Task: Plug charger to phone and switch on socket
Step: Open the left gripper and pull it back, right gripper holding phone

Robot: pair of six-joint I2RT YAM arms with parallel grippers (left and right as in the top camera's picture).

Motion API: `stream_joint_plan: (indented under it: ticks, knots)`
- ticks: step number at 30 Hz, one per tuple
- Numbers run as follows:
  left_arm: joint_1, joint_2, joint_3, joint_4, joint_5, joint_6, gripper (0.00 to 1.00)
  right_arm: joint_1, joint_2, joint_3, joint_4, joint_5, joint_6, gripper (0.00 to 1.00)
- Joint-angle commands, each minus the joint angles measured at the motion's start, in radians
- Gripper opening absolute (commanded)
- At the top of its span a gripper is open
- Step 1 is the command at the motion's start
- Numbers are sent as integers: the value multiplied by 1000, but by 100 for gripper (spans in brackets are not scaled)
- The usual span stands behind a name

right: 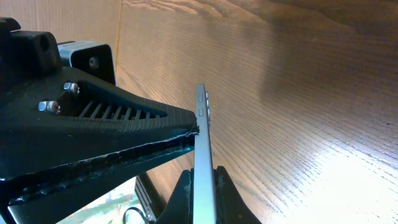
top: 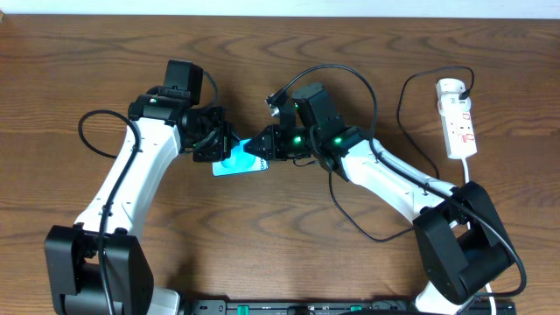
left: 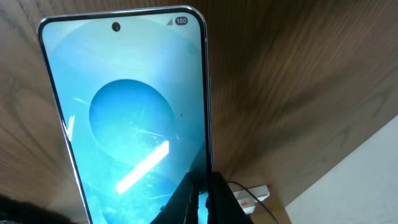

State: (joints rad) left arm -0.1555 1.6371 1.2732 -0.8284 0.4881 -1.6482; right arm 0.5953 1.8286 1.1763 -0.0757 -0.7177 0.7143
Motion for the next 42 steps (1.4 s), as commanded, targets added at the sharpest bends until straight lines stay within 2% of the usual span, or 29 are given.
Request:
stream_joint_plan:
  ticks: [1, 3, 6, 9, 13, 17, 28, 31, 34, 42]
  knots:
    - [-10, -3, -2, -7, 16, 35, 7, -7, -10, 20, 19, 13, -13, 1]
    - [-10, -3, -2, 14, 16, 58, 8, -10, -10, 20, 19, 16, -13, 1]
    - [-7, -3, -2, 31, 17, 58, 24, -17, -10, 20, 15, 19, -14, 1]
    - [6, -3, -2, 31, 18, 69, 34, -34, -10, 20, -11, 19, -22, 1]
    - [34, -4, -2, 31, 36, 111, 39, -58, -10, 20, -33, 19, -36, 1]
    - [73, -4, -2, 32, 79, 154, 49, -82, -11, 20, -42, 19, -42, 1]
    - [200, -4, -2, 61, 237, 550, 71, -169, -11, 20, -47, -19, -11, 1]
    - [229, -4, -2, 61, 305, 641, 72, -192, -11, 20, -26, -51, 21, 1]
    - [252, -4, -2, 77, 372, 727, 82, -219, -11, 20, 31, -117, 73, 1]
    - [285, -4, -2, 146, 533, 814, 87, -270, -11, 20, 236, -293, 240, 1]
